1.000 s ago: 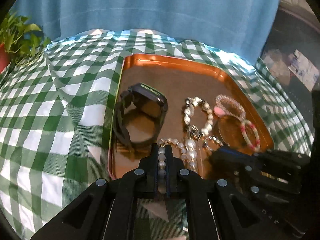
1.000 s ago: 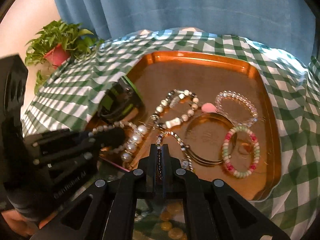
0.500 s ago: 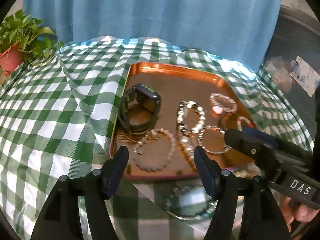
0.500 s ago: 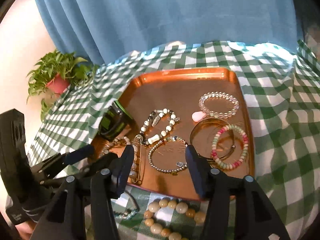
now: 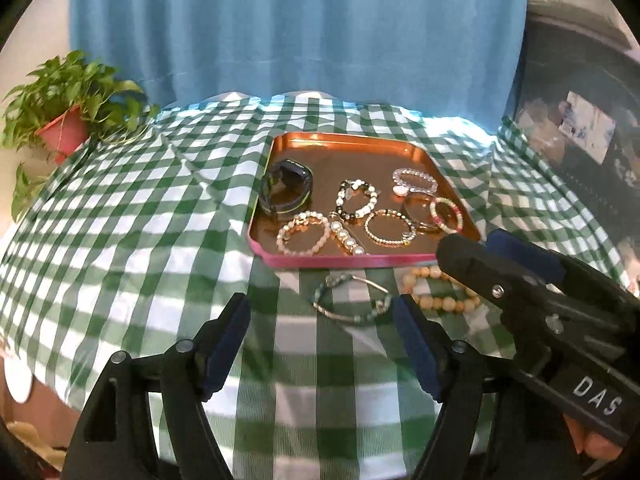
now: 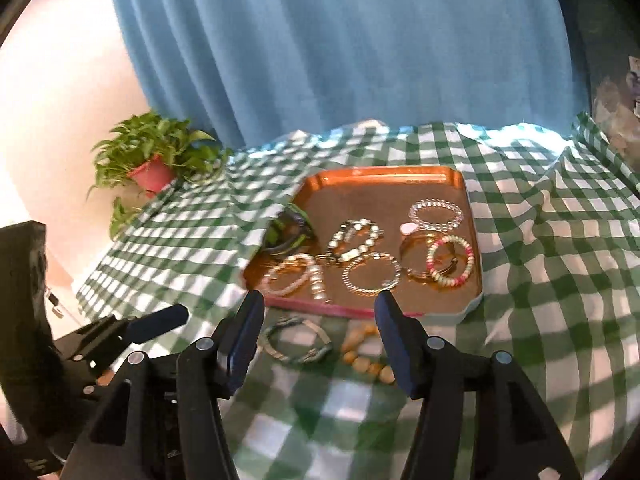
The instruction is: Organize jewelry
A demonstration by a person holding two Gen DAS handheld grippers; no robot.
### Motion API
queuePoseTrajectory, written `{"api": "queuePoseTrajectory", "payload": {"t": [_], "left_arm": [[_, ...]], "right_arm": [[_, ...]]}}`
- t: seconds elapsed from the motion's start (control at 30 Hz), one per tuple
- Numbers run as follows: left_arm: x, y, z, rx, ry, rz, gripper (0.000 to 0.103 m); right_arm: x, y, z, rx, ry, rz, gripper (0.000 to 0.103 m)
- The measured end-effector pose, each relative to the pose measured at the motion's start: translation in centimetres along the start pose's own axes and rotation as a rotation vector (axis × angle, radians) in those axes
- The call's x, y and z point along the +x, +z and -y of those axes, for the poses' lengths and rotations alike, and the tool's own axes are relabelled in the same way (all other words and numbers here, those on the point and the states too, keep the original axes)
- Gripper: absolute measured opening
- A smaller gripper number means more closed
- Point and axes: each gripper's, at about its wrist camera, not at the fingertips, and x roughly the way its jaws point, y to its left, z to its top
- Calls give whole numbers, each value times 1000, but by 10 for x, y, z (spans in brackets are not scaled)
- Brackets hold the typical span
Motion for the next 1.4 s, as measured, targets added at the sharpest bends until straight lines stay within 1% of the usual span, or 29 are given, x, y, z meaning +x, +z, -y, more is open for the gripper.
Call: {"api": "queuePoseTrajectory", "payload": {"t": [0.1,0.23,0.3,0.33,0.4,0.47,0.53,0.57,0.6,0.63,0.67,0.7,0.77,0.8,0.83,0.87,0.9,0.97,1.03,1.07,1.13,1.17,1.2,1.23,1.27,1.3,1.33,1.37,1.4], "left_arm": [[-15,-7,-4,-9,-4,15,75],[-26,-14,-9,-17,-16,31,76],[-25,-18,-13,-22,-38,37,78],[-21,-20,-14,-22,-48,35,80],[-7,-27,-19,-22,-63,31,80],[6,-33,-23,-21,-76,11,80],[20,-36,-27,-22,-110,-22,79],[24,-35,-27,-19,-121,-27,79],[27,-32,-28,-13,-136,-26,79],[30,-30,-27,-9,-154,-19,79],[32,-27,-26,-6,-168,-8,79],[34,-23,-26,-2,-182,1,79],[39,-16,-23,16,-205,9,78],[43,-11,-20,37,-204,18,78],[47,-9,-18,49,-196,31,75],[51,-7,-16,56,-195,36,69],[57,-5,-15,58,-205,23,65],[71,-2,-14,54,-227,-27,50],[83,1,-10,74,-223,-65,42],[89,3,-7,90,-207,-83,40],[91,4,-6,113,-202,-74,40],[92,3,-6,117,-205,-72,39],[92,3,-7,122,-204,-66,38],[92,3,-7,131,-196,-63,34],[93,2,-5,148,-177,-58,29],[93,1,-5,162,-166,-59,28],[93,1,-6,172,-163,-62,25],[93,2,-7,177,-160,-64,19],[94,3,-10,173,-164,-68,18]], "right_arm": [[-20,-8,-11,-26,-42,39,55],[-46,-21,-13,-23,-41,67,55],[-51,-29,-9,-31,-41,49,56],[-49,-35,-7,-47,-55,30,57],[-43,-47,-2,-74,-69,-4,57],[-32,-50,4,-86,-76,-35,56],[-23,-50,10,-87,-69,-37,54],[-14,-47,15,-92,-50,-43,51],[-6,-45,18,-99,-37,-53,46],[2,-43,21,-108,-38,-66,42],[11,-39,24,-114,-47,-80,33],[17,-35,29,-112,-58,-86,29],[26,-28,40,-83,-64,-91,29],[28,-25,46,-65,-63,-90,28],[30,-23,51,-52,-54,-86,29],[30,-21,54,-37,-30,-78,33],[29,-17,59,-11,7,-71,33],[31,-15,63,1,9,-69,33],[37,-14,64,-12,-16,-92,33],[41,-15,64,-19,-31,-109,33],[50,-18,65,-33,-52,-148,32],[54,-19,65,-37,-52,-167,30],[61,-21,62,-55,-62,-200,26],[65,-24,60,-77,-83,-221,24],[67,-24,59,-96,-96,-217,23],[69,-24,56,-118,-110,-221,23],[72,-25,52,-148,-124,-222,23],[74,-25,47,-181,-146,-221,23],[76,-26,41,-216,-168,-219,21]]}}
